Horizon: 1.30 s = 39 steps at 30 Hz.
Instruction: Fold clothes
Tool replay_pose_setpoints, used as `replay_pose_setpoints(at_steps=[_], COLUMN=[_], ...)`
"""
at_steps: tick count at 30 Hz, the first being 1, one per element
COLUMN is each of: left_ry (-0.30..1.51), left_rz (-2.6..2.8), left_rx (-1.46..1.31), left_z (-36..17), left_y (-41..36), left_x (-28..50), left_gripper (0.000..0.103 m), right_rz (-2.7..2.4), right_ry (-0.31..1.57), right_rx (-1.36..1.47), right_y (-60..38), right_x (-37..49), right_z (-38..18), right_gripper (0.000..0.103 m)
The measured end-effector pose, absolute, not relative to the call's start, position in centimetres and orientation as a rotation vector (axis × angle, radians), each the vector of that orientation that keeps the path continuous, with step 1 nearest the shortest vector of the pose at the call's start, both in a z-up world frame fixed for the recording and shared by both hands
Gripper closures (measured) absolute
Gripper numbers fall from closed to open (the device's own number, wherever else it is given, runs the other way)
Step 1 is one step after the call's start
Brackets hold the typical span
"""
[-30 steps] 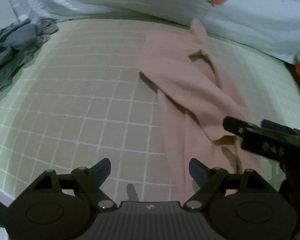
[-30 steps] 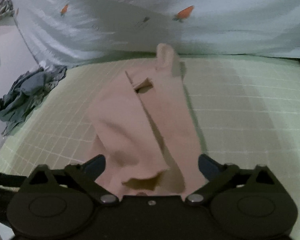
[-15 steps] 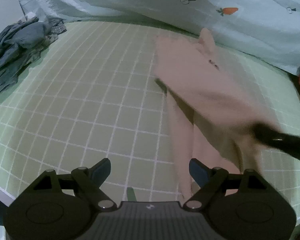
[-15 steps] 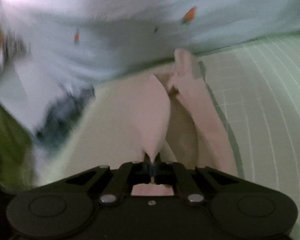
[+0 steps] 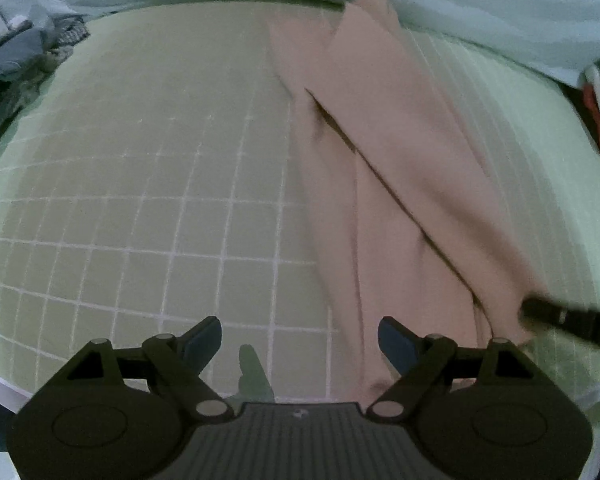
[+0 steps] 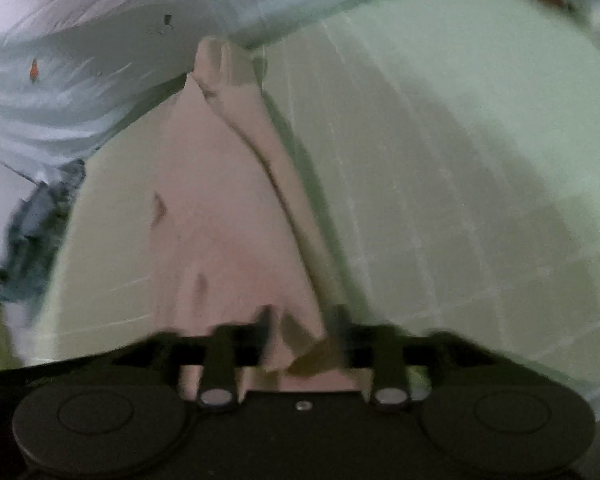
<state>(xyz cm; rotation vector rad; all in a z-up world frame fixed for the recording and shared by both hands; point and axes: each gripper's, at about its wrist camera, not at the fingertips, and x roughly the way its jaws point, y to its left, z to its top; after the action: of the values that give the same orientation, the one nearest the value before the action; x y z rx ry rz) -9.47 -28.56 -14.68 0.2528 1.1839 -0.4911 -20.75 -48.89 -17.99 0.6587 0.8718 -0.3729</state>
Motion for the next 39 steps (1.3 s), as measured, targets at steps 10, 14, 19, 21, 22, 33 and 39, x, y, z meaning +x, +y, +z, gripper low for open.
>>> replay_pose_setpoints(at_steps=[10,14,19,21,22,33,39], left_ry=[1.183,1.170,1.141,1.123,1.113,1.138,0.966], left_rz=[-0.574,-0.603,-0.653,-0.705,-0.730,-0.922,-0.887], left_rx=[0.320,0.352,0.339,0.357,0.366,0.114,-0.057], left_z=[-16.5,-17.4,-17.5,-17.3,-17.2,-10.4,-3.9], left_y=[-31.1,-32.1,-32.3,-32.4,-32.4,-28.5,-28.9], left_x=[-10.3,-10.6,-11.1,-11.7,-12.0,-12.7,-9.5], left_gripper=[0.018,0.026,0.042,0.072,0.075,0.091,0.091], right_rz=[-0.270,-0.255,-0.256,-0.205,-0.167,0.032,0.056], right_ry=[0.904,0.906,0.899,0.889,0.898,0.904,0.717], right_rx=[0.459,0.405,0.344,0.331,0.312,0.445,0.529], right_y=[-48.4,-47.5,-46.5,-46.3,-46.2,-46.4,-49.5], right_x=[-18.5,-17.7,-17.2,-17.6,-17.8,-23.5,-20.6], right_z=[-19.7,-20.3,-20.6,-20.5,-20.4,-13.5,-7.1], right_gripper=[0.030,0.027,0.025,0.045,0.067,0.086,0.086])
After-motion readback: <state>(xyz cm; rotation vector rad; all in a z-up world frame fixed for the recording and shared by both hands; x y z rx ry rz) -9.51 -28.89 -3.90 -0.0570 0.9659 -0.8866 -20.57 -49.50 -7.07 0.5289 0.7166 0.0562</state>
